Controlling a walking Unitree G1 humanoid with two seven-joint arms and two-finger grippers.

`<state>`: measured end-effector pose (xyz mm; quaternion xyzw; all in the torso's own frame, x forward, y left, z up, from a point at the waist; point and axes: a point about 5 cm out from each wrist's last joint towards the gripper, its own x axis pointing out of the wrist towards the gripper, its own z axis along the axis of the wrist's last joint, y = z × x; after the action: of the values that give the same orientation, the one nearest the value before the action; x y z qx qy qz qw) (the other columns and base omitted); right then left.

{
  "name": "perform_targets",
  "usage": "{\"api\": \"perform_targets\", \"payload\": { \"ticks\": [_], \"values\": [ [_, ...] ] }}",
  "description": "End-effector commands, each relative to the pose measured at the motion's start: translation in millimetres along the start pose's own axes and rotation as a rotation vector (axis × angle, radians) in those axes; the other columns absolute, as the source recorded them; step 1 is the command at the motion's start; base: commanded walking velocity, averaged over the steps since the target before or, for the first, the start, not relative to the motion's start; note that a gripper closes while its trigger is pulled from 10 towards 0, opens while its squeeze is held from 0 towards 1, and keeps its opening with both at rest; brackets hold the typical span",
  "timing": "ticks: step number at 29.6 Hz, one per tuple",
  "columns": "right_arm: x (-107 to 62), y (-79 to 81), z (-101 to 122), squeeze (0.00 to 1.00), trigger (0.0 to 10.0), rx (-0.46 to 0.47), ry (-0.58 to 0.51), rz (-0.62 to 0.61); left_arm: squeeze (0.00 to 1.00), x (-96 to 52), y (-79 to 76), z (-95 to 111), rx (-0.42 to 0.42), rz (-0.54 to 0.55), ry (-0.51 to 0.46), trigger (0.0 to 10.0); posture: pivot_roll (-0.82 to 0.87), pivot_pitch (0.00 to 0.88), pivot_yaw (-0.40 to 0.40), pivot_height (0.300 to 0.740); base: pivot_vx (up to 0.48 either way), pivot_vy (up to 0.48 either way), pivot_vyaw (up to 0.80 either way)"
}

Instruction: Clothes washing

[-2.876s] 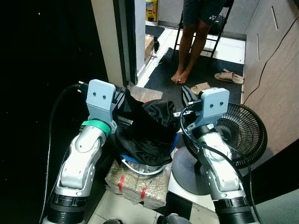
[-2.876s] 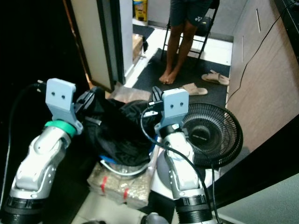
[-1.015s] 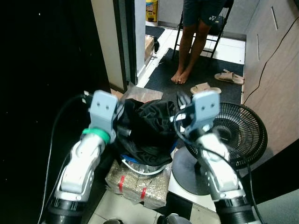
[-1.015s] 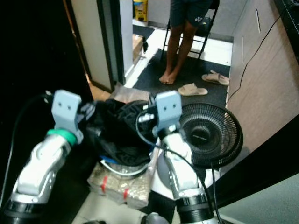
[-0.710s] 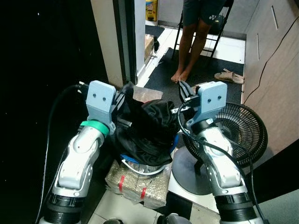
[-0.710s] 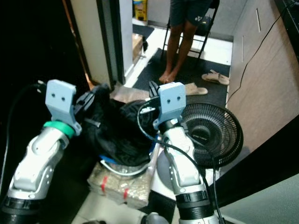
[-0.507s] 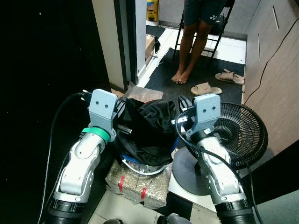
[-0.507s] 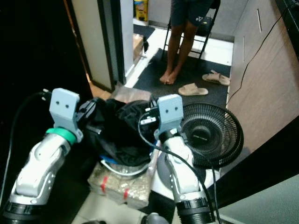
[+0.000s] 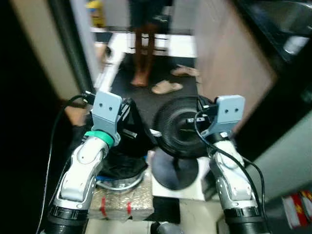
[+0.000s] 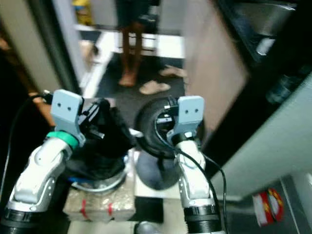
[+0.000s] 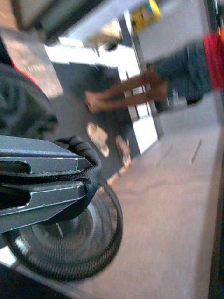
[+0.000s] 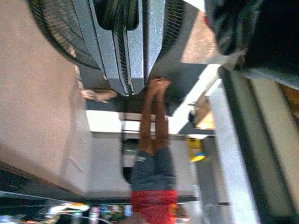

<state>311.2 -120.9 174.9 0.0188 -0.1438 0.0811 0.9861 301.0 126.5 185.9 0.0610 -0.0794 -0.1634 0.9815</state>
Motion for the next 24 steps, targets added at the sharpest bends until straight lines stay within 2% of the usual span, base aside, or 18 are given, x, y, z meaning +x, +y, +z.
{"api": "perform_targets", "payload": {
  "ticks": [1, 24],
  "values": [
    [-1.5, 0.2, -1.4, 0.0, 10.0, -0.002, 0.004, 0.0, 0.0, -0.8, -0.2, -0.8, -0.002, -0.004, 0.004, 10.0, -0.04, 0.0, 0.057, 0.74, 0.0, 0.0, -0.8],
    [1.1, 1.1, 0.0, 0.0, 10.0, 0.002, -0.004, 0.001, 0.0, 0.4, 0.6, 0.3, 0.01, -0.011, 0.0, 10.0, -0.04, 0.0, 0.065, 0.74, 0.0, 0.0, -0.8]
  ]
}}
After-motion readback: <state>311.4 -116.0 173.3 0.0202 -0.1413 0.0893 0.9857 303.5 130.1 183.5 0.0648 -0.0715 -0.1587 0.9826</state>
